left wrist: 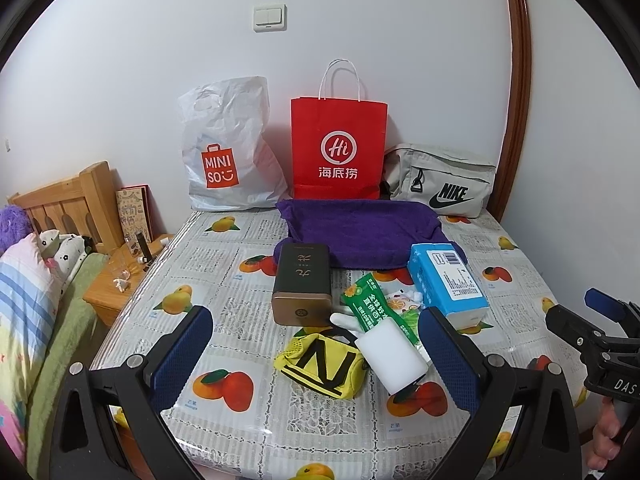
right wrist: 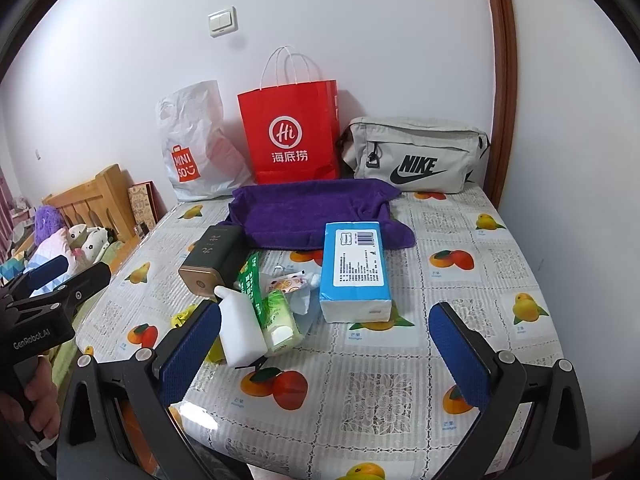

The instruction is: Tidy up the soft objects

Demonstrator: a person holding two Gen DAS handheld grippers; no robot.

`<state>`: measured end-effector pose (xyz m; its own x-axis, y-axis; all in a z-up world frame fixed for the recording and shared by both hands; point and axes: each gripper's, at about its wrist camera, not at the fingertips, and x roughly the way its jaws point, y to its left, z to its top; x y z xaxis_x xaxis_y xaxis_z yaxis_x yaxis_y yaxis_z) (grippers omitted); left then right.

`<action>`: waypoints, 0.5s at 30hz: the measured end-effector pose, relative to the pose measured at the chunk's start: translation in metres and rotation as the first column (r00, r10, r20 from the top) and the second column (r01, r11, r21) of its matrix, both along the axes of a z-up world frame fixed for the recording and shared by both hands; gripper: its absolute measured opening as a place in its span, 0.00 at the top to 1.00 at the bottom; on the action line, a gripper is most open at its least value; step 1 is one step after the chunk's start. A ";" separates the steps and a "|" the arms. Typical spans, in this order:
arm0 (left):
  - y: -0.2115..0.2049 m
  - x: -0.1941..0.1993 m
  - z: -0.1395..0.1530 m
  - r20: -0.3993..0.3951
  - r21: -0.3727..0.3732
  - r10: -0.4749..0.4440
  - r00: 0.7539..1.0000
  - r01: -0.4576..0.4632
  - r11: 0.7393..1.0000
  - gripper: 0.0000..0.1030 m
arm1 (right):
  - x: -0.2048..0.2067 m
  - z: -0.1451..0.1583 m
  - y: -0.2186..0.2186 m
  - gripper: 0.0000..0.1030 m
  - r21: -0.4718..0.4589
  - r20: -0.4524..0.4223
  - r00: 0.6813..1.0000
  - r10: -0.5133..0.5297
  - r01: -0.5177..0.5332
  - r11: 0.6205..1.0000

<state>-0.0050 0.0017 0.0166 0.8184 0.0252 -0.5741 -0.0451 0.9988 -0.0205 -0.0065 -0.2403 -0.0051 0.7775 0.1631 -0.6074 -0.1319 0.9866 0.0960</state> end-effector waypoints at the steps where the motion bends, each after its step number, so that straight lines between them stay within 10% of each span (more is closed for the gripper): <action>1: 0.000 0.000 0.000 0.000 0.000 -0.002 1.000 0.002 1.000 0.00 | 0.000 0.000 0.000 0.01 -0.001 0.001 1.000 0.000 0.000 1.000; 15: 0.003 -0.001 0.001 0.002 0.002 0.001 1.000 -0.001 1.000 0.00 | 0.000 0.000 0.001 0.01 0.001 0.002 1.000 0.003 -0.003 1.000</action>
